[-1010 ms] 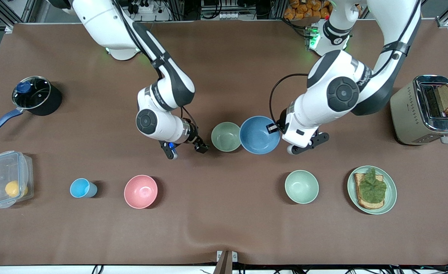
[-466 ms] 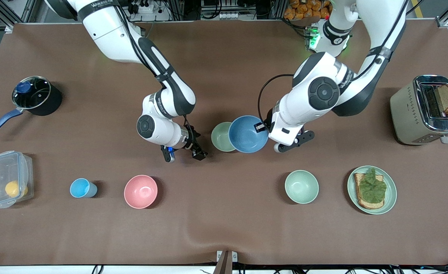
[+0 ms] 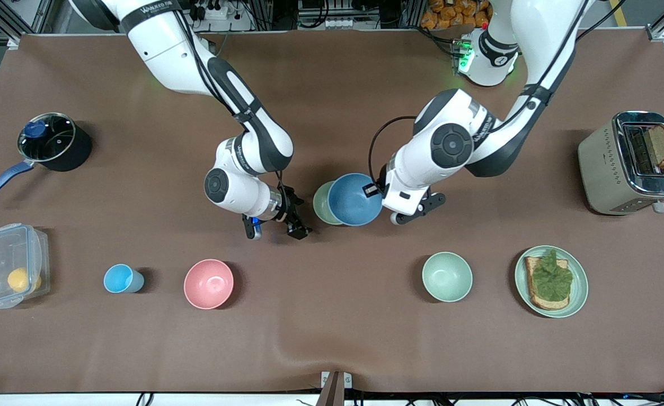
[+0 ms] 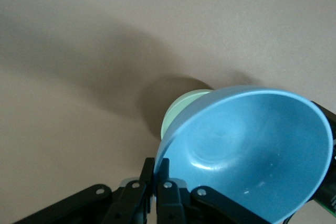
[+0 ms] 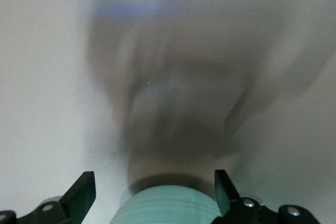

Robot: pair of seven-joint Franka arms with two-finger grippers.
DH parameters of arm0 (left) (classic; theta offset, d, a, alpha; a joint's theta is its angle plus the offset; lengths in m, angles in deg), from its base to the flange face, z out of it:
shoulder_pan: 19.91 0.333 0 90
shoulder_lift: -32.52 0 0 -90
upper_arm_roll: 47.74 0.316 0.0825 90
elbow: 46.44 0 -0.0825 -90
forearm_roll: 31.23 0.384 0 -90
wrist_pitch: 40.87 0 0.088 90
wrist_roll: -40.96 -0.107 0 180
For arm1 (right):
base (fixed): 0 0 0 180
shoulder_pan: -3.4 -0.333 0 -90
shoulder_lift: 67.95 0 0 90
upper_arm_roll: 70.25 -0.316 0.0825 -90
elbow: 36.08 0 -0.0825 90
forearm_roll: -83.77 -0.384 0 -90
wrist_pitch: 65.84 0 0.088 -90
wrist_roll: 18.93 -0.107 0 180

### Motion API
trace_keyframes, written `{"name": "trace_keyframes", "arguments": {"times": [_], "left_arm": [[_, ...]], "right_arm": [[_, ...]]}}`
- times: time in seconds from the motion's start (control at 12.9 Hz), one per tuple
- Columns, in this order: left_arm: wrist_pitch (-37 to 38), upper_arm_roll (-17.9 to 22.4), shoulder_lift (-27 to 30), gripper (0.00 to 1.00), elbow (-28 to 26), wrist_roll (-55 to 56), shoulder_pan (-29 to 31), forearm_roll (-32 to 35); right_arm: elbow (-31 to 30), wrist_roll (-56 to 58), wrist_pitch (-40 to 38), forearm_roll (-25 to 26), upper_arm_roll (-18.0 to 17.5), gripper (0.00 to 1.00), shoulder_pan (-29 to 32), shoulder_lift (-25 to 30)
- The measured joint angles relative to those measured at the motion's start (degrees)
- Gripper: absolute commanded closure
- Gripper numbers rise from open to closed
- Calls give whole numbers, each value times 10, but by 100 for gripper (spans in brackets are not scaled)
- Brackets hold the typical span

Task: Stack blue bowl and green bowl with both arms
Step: 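Lower the blue bowl into the green bowl and open the left gripper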

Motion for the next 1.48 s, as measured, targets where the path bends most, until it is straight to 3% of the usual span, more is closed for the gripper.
{"name": "trace_keyframes", "arguments": {"times": [0.62, 1.48], "left_arm": [[-128, 0, -15, 100, -83, 6, -31, 0], [-184, 3, -69, 100, -88, 6, -44, 27]], "right_arm": [[0, 0, 21, -3, 0, 0, -10, -13], [0, 1, 26, -3, 0, 0, -14, -14]]}}
